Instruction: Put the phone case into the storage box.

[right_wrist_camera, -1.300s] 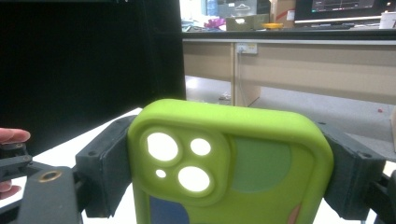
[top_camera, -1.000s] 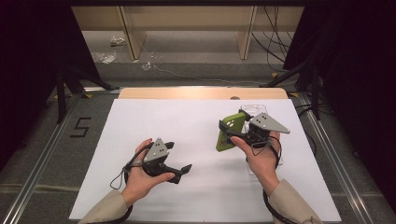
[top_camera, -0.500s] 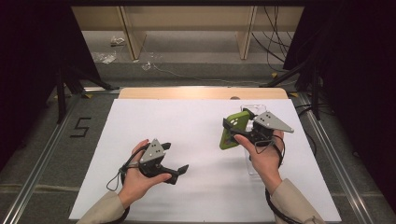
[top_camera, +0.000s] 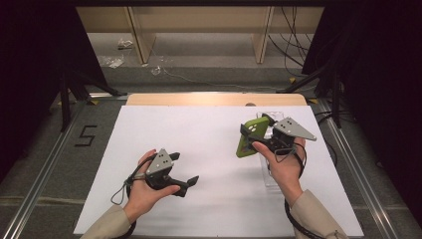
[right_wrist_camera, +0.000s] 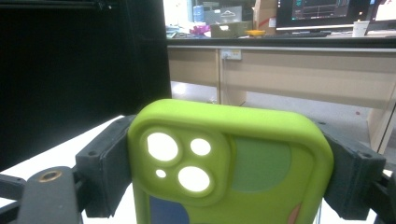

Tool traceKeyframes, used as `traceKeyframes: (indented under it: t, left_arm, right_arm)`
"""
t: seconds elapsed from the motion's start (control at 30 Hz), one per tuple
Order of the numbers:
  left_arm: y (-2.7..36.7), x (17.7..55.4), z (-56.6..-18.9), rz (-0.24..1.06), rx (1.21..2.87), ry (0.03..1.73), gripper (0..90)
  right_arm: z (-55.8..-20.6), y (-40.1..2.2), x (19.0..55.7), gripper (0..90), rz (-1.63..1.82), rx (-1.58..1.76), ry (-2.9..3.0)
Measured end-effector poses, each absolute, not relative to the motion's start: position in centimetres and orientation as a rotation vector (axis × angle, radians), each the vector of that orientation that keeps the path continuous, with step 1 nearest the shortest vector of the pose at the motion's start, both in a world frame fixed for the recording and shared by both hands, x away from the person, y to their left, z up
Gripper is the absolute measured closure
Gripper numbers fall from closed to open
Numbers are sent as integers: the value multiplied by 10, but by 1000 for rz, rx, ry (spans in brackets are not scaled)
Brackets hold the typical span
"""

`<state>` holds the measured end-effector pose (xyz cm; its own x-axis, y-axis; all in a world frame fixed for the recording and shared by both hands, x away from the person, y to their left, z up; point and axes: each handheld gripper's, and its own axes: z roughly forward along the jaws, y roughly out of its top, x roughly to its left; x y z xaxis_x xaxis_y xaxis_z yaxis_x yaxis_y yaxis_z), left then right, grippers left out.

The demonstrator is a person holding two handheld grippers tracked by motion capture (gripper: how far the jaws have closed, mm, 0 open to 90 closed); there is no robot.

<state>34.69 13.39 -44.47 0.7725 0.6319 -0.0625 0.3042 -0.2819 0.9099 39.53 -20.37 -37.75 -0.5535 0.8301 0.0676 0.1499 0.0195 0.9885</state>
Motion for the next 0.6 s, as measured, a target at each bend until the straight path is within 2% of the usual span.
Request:
traceKeyframes:
  t: [0.6]
  left_arm:
    - [139,346,-445,388,1879,720,0]
  right_arm:
    - [-372,-211,395,173,1580,1012,1714]
